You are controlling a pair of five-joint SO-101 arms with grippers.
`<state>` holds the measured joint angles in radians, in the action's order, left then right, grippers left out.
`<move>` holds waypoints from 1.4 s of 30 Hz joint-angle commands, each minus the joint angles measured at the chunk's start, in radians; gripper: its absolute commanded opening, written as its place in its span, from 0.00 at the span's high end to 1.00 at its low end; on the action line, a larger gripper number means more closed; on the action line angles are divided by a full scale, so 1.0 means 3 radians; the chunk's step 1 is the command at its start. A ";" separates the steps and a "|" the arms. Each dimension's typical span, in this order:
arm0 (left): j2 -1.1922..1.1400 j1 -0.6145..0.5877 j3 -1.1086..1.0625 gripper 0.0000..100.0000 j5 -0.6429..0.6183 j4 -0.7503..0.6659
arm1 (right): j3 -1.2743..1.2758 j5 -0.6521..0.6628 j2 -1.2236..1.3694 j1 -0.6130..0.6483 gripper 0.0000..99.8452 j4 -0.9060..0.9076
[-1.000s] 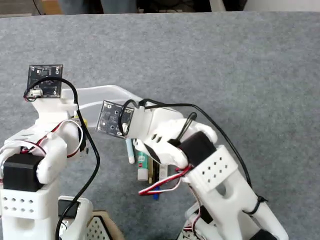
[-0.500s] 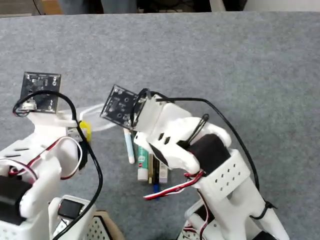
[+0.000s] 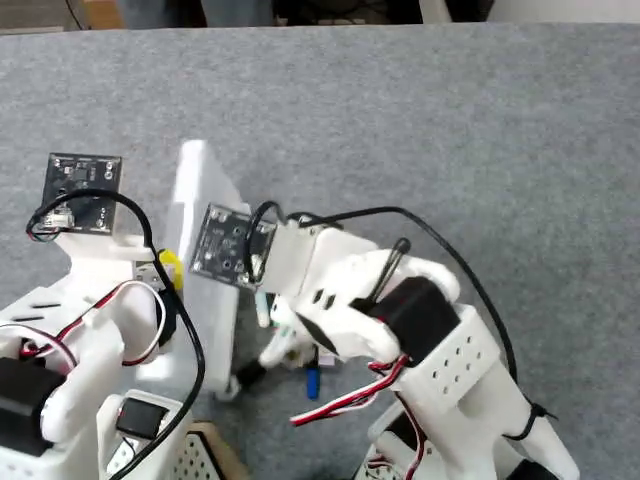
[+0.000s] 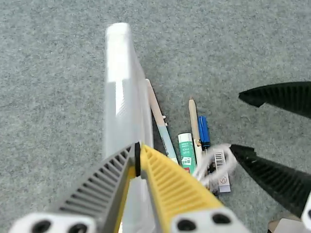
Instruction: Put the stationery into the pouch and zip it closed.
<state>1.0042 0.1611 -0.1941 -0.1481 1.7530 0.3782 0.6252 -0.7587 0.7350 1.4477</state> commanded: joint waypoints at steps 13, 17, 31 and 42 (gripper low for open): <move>-0.0026 -0.0361 0.0013 0.97 0.0210 -0.0077 | 0.0570 -0.0266 -0.0933 0.0276 0.80 0.0123; 0.0010 -0.0928 -0.0412 0.97 0.0624 -0.0077 | 0.0580 -0.0506 -0.0928 0.0276 0.80 -0.0026; 0.0010 -0.2406 -0.1706 0.97 0.1141 -0.0450 | 0.1051 -0.0829 -0.0427 0.0363 0.79 -0.0169; 0.0005 -0.2989 -0.1910 0.97 0.1151 -0.0752 | 0.1000 -0.1202 0.0534 0.0967 0.79 -0.0471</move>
<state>0.9950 -0.6782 -0.7818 0.1895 1.5581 0.6912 0.2816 -0.6483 0.9820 1.3418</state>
